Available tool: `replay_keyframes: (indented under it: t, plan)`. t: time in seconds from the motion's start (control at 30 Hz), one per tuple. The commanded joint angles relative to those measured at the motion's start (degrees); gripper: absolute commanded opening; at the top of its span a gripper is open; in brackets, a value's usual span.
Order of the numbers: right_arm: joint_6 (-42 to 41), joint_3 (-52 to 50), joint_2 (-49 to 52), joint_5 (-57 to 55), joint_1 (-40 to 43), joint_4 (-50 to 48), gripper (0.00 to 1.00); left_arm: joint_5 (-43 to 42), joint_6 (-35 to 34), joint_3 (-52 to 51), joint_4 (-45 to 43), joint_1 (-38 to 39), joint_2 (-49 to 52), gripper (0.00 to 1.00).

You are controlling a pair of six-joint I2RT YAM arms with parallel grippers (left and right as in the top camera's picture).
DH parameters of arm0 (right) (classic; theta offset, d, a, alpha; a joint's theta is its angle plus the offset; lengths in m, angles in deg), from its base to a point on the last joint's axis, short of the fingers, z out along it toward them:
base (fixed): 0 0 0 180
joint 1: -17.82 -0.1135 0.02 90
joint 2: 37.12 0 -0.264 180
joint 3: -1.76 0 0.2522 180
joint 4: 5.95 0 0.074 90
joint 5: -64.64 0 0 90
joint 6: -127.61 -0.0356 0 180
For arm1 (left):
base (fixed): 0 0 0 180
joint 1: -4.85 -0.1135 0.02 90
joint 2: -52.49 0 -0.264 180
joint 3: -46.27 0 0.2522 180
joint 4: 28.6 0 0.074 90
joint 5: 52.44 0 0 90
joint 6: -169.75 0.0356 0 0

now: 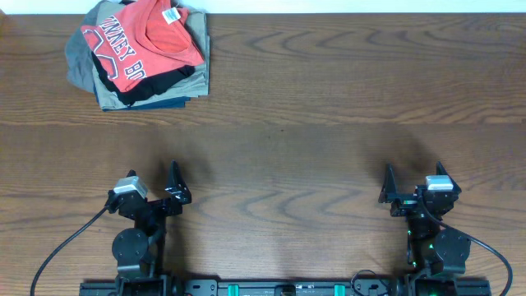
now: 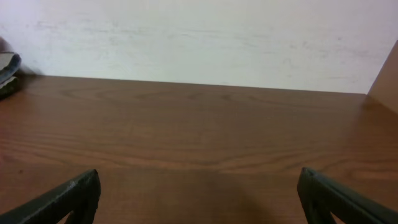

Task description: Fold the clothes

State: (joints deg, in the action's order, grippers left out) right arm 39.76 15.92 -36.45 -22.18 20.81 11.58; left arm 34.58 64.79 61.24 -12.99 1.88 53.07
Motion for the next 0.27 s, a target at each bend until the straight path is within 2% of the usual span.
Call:
replay_keyframes:
  t: [0.0, 0.23]
  plan:
    - [0.72, -0.09, -0.37, -0.35, 0.44, 0.28, 0.99, 0.68, 0.57, -0.98, 1.97, -0.24, -0.35, 0.98]
    - [0.72, -0.09, -0.37, -0.35, 0.44, 0.28, 0.99, 0.68, 0.57, -0.98, 1.97, -0.24, -0.35, 0.97]
